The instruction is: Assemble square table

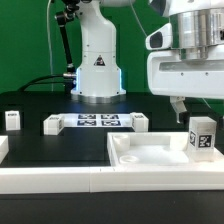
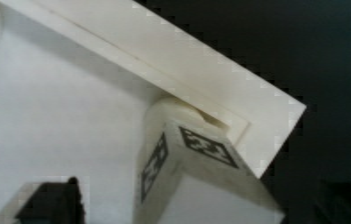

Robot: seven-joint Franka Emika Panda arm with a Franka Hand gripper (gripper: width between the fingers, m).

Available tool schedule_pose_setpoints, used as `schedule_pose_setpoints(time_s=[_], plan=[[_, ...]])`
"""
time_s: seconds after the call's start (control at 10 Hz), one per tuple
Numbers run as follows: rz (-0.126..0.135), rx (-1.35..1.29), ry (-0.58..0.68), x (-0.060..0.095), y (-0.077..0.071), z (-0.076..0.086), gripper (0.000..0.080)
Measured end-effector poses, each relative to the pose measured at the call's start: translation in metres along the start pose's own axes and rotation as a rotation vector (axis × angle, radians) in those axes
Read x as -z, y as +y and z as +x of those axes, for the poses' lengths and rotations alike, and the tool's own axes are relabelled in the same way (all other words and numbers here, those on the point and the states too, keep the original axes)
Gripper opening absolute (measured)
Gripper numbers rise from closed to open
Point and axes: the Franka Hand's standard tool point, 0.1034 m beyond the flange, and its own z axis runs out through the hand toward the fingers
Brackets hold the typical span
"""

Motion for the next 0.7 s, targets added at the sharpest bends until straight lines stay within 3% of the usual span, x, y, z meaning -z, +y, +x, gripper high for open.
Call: schedule_pose_setpoints(time_s=[0.6, 0.7], plan=[[-0.001, 0.412, 0.000, 0.0002, -0.0008, -0.0007, 0.0649], [-0.019, 0.500, -0.005, 0.0007, -0.0001, -0.0016, 0.0649]])
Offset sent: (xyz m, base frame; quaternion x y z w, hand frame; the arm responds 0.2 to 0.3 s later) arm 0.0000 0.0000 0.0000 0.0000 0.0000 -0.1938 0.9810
